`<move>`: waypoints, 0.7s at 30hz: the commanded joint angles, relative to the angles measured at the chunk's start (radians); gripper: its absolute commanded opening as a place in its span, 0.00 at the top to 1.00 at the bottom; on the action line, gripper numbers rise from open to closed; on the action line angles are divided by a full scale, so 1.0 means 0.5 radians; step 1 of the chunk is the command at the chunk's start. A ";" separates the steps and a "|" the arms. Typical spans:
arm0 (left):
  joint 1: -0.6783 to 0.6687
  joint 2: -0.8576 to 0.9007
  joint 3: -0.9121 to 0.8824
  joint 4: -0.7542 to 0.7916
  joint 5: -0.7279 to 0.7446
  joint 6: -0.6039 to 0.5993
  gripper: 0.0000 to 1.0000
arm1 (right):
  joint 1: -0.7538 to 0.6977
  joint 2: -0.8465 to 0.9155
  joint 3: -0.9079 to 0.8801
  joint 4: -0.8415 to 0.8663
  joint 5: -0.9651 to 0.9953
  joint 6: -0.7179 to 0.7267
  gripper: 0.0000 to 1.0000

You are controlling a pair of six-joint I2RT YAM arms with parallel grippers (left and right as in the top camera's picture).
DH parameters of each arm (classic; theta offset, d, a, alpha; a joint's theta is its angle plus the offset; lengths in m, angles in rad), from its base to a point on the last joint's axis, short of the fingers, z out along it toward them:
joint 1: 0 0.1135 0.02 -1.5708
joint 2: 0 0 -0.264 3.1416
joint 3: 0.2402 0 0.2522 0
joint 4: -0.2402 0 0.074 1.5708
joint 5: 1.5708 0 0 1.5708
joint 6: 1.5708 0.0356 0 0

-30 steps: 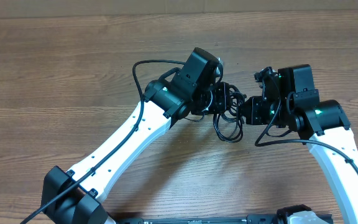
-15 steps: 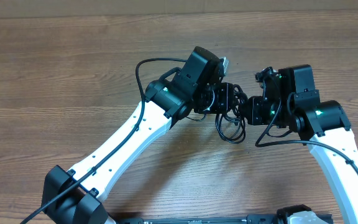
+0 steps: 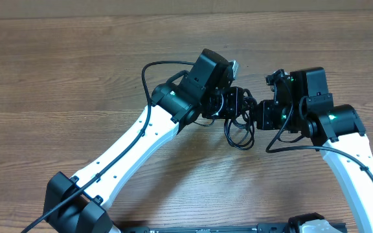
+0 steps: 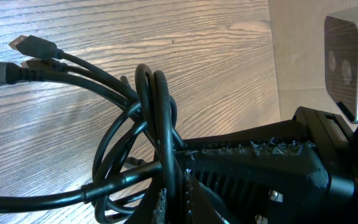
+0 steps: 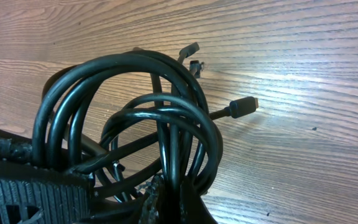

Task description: Untangle cables

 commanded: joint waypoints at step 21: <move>-0.048 -0.014 0.032 -0.376 -0.682 -0.804 0.96 | 0.011 -0.340 -0.024 0.066 0.050 0.426 0.96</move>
